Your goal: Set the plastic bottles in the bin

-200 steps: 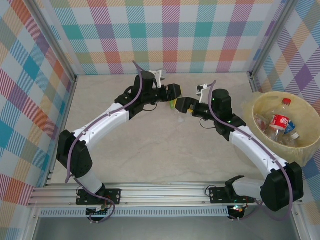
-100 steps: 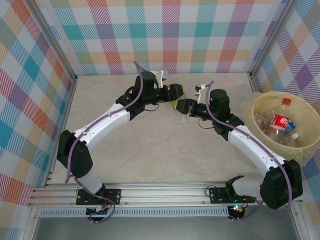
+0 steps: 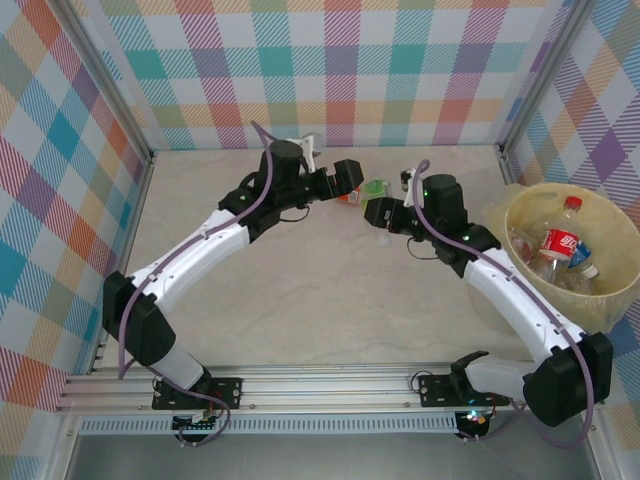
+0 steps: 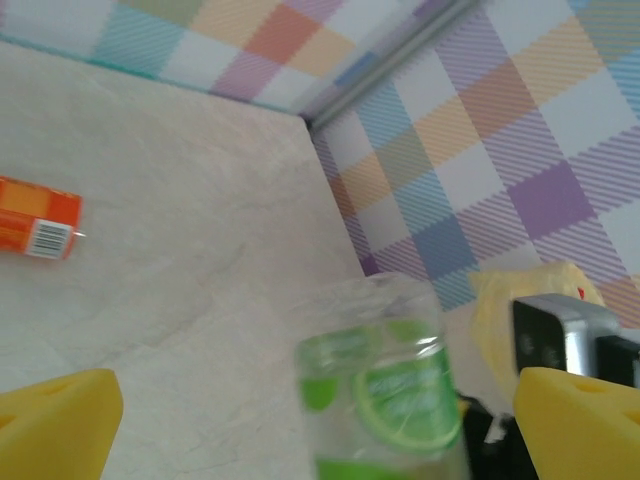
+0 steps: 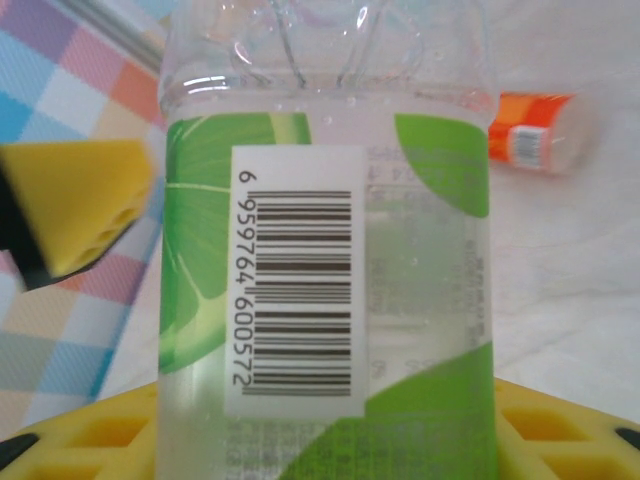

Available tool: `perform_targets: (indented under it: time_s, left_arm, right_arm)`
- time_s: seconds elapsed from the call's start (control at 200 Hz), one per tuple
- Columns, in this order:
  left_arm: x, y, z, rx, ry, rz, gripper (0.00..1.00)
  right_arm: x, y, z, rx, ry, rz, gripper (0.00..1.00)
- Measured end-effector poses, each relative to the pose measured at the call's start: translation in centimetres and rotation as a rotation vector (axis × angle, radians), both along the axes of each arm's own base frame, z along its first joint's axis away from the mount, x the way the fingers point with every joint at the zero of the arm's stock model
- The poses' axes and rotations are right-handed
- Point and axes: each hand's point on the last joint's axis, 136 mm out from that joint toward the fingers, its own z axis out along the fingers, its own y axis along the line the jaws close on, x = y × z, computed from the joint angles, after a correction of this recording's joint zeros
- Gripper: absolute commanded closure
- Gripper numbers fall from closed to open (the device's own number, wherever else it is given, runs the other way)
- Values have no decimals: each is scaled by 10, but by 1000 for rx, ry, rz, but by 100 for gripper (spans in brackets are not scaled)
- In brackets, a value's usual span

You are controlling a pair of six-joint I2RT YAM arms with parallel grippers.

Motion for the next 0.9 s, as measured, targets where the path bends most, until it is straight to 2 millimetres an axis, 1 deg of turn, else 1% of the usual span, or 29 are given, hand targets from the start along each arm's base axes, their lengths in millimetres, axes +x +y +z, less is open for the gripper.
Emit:
perform_targets:
  time_s: [0.115, 0.16, 0.235, 0.285, 0.385, 0.52, 0.595, 0.705, 0.795, 0.9]
  left_arm:
    - [0, 22, 8, 12, -19, 96, 0]
    - [1, 30, 8, 16, -13, 130, 0]
    - [4, 39, 5, 24, -1, 168, 0]
    - [6, 42, 1, 31, 7, 186, 0]
    - [8, 48, -8, 47, 40, 208, 0]
    - [10, 48, -20, 67, 73, 216, 0]
    - [13, 46, -28, 80, 89, 216, 0]
    - [17, 41, -37, 91, 119, 210, 0]
    - [20, 35, -40, 85, 134, 201, 0]
    - [20, 31, -44, 80, 151, 188, 0]
  right_arm:
    - [5, -37, 24, -86, -48, -109, 48]
    - [5, -56, 36, -120, -76, -163, 48]
    - [1, -85, 56, -170, -118, -243, 48]
    - [-5, -106, 71, -201, -153, -303, 48]
    - [-19, -147, 95, -278, -199, -425, 47]
    - [-45, -199, 119, -408, -234, -603, 47]
    - [-62, -221, 125, -475, -240, -684, 46]
    - [-84, -246, 122, -564, -213, -770, 46]
    - [-94, -264, 116, -635, -172, -817, 44]
    - [-99, -282, 109, -700, -121, -860, 44]
